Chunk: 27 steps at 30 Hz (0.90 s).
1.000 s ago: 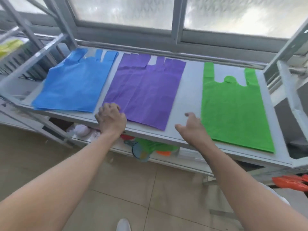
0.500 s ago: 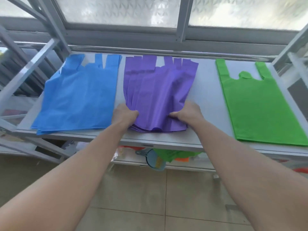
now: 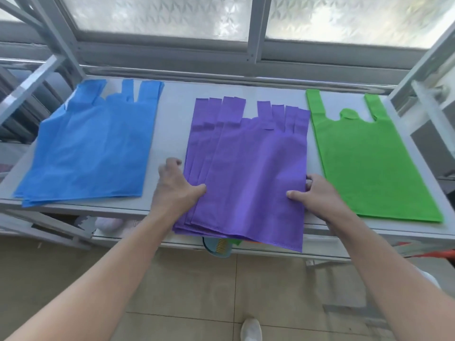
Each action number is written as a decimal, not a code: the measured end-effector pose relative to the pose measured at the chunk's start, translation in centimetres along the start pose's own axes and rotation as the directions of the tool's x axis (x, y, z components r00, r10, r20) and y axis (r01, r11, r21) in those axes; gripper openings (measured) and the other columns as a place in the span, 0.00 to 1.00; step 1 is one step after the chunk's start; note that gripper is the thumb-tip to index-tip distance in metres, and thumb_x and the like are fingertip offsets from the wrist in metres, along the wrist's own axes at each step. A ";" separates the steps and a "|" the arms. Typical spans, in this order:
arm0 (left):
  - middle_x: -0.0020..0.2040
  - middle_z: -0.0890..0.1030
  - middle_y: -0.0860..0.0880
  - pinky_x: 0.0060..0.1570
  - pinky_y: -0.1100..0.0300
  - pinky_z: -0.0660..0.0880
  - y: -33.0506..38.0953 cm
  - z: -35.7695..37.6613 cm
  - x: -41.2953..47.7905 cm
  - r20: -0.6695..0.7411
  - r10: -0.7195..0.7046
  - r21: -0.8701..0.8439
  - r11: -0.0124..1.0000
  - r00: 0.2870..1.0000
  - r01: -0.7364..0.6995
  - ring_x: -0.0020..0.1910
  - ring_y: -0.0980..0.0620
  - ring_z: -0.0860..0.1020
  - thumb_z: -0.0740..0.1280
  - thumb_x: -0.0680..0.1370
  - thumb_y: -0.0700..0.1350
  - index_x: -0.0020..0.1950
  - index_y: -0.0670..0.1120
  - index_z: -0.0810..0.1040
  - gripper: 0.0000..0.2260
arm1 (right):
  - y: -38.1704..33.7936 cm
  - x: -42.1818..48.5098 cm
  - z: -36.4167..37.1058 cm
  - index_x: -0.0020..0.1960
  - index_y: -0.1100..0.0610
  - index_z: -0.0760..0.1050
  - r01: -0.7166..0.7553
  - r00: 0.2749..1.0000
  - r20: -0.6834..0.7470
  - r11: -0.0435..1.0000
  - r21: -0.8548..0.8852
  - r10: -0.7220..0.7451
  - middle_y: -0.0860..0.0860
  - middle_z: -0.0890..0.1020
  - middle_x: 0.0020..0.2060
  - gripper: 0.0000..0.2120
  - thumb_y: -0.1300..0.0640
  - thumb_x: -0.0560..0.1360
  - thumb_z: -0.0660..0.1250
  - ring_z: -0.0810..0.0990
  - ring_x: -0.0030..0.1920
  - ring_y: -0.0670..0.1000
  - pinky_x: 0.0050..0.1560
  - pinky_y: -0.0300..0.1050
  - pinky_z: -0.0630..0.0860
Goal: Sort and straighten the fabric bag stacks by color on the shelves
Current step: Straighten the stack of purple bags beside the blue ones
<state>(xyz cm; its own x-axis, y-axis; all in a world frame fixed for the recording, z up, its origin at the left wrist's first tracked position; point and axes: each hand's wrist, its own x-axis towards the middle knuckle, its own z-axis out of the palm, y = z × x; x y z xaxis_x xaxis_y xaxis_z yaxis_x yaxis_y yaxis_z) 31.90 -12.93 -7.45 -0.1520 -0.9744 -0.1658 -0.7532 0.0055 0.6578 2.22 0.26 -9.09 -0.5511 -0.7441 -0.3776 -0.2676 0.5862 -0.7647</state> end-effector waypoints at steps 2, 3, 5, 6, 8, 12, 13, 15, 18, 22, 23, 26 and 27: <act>0.66 0.71 0.44 0.63 0.48 0.70 2.1 0.9 1.6 -0.148 0.205 0.145 0.972 0.968 -0.183 0.64 0.43 0.72 0.77 0.72 0.50 0.70 0.46 0.71 0.30 | -1.2 1.5 -0.1 0.51 0.52 0.79 0.045 0.998 -0.038 0.999 -0.013 -0.046 0.49 0.87 0.48 0.13 0.57 0.69 0.78 0.87 0.49 0.53 0.56 0.57 0.83; 0.66 0.72 0.44 0.65 0.48 0.69 3.3 1.6 2.9 -0.113 0.243 0.182 0.958 0.963 -0.220 0.66 0.42 0.71 0.76 0.73 0.51 0.69 0.46 0.73 0.27 | -1.8 2.5 -0.1 0.49 0.53 0.80 0.061 0.995 -0.071 0.997 -0.037 -0.064 0.50 0.87 0.48 0.10 0.56 0.70 0.77 0.86 0.48 0.54 0.55 0.56 0.83; 0.67 0.74 0.44 0.68 0.48 0.68 5.6 3.1 6.1 0.011 0.226 0.199 0.954 0.974 -0.223 0.69 0.41 0.70 0.73 0.76 0.54 0.68 0.47 0.76 0.23 | -3.5 5.1 -0.2 0.46 0.54 0.80 0.069 0.984 -0.159 0.996 -0.050 -0.076 0.53 0.87 0.47 0.06 0.55 0.72 0.74 0.85 0.47 0.56 0.53 0.55 0.83; 0.68 0.74 0.44 0.69 0.48 0.68 6.5 3.8 7.7 0.059 0.198 0.197 0.959 0.979 -0.205 0.70 0.42 0.70 0.72 0.77 0.56 0.69 0.47 0.75 0.24 | -3.9 7.0 -0.2 0.46 0.56 0.80 0.054 0.979 -0.197 0.998 -0.039 -0.061 0.55 0.86 0.46 0.07 0.53 0.71 0.73 0.85 0.46 0.57 0.51 0.55 0.82; 0.70 0.74 0.44 0.69 0.47 0.68 8.0 4.5 10.4 0.071 0.170 0.217 0.959 0.983 -0.182 0.72 0.42 0.70 0.72 0.78 0.59 0.72 0.45 0.72 0.28 | -4.7 10.6 -0.5 0.50 0.62 0.81 0.014 0.976 -0.218 0.998 -0.054 -0.025 0.57 0.85 0.44 0.15 0.52 0.69 0.67 0.82 0.43 0.57 0.46 0.52 0.79; 0.71 0.73 0.42 0.69 0.45 0.69 9.4 5.6 13.4 0.027 0.123 0.256 0.958 0.992 -0.126 0.73 0.40 0.69 0.74 0.75 0.63 0.74 0.42 0.68 0.37 | -4.6 16.6 -1.4 0.55 0.62 0.79 -0.058 0.986 -0.162 0.990 -0.130 0.036 0.59 0.81 0.49 0.19 0.57 0.68 0.61 0.80 0.49 0.57 0.51 0.52 0.79; 0.71 0.73 0.41 0.68 0.45 0.69 9.5 5.9 13.6 0.016 0.104 0.253 0.962 0.994 -0.105 0.72 0.39 0.69 0.75 0.74 0.63 0.74 0.41 0.68 0.38 | -4.9 16.6 -1.6 0.55 0.62 0.79 -0.033 0.985 -0.175 0.989 -0.141 0.007 0.60 0.82 0.51 0.18 0.58 0.68 0.60 0.82 0.52 0.59 0.53 0.54 0.80; 0.71 0.71 0.41 0.68 0.46 0.70 9.5 6.4 13.7 0.002 0.087 0.269 0.960 0.996 -0.084 0.72 0.39 0.69 0.78 0.71 0.61 0.73 0.41 0.67 0.40 | -5.5 15.9 -1.7 0.53 0.62 0.80 0.033 0.974 -0.218 0.991 -0.133 -0.062 0.60 0.84 0.51 0.19 0.59 0.67 0.58 0.83 0.52 0.62 0.52 0.54 0.80; 0.71 0.71 0.42 0.69 0.45 0.72 9.7 6.4 14.8 0.049 -0.032 0.173 0.985 0.998 0.023 0.72 0.39 0.70 0.83 0.68 0.55 0.74 0.43 0.66 0.42 | -5.4 15.2 -1.7 0.54 0.63 0.80 0.105 0.955 -0.263 0.985 -0.138 -0.139 0.61 0.85 0.50 0.16 0.61 0.72 0.59 0.81 0.47 0.61 0.45 0.51 0.75; 0.54 0.79 0.45 0.55 0.51 0.78 10.4 6.1 16.6 0.129 -0.117 -0.028 0.992 0.985 0.121 0.58 0.43 0.78 0.82 0.67 0.55 0.59 0.43 0.73 0.30 | -5.0 15.5 -1.8 0.69 0.66 0.75 0.124 0.939 -0.319 0.992 -0.026 -0.125 0.60 0.85 0.57 0.19 0.62 0.79 0.66 0.82 0.57 0.59 0.59 0.52 0.77; 0.48 0.78 0.47 0.48 0.54 0.75 10.6 6.1 16.9 0.121 -0.086 -0.064 0.993 0.989 0.094 0.51 0.45 0.78 0.81 0.69 0.55 0.53 0.44 0.73 0.24 | -5.0 15.6 -1.9 0.73 0.64 0.74 0.128 0.938 -0.327 0.992 0.005 -0.119 0.58 0.84 0.59 0.22 0.61 0.79 0.67 0.82 0.59 0.57 0.64 0.51 0.77; 0.41 0.69 0.50 0.38 0.57 0.67 10.7 6.2 16.9 0.111 0.040 -0.105 0.994 0.993 -0.028 0.42 0.48 0.70 0.77 0.75 0.52 0.43 0.47 0.67 0.19 | -4.8 16.2 -2.2 0.72 0.61 0.76 0.125 0.940 -0.327 0.990 0.066 -0.097 0.55 0.84 0.60 0.21 0.60 0.79 0.68 0.83 0.60 0.55 0.65 0.52 0.78; 0.43 0.70 0.50 0.39 0.58 0.66 10.7 6.3 16.9 0.110 0.076 -0.108 0.992 0.991 -0.065 0.44 0.49 0.69 0.76 0.76 0.50 0.44 0.48 0.67 0.17 | -4.9 16.2 -2.3 0.69 0.60 0.79 0.124 0.942 -0.322 0.990 0.063 -0.098 0.55 0.85 0.58 0.19 0.59 0.79 0.68 0.84 0.59 0.55 0.65 0.53 0.79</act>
<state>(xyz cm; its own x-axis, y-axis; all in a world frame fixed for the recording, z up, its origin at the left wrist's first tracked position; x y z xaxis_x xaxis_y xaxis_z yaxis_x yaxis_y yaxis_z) 17.30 -27.90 -7.82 -0.2786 -0.9405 -0.1947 -0.6682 0.0441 0.7427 -7.22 -13.95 -10.26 -0.7471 -0.6550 -0.1130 -0.2836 0.4680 -0.8370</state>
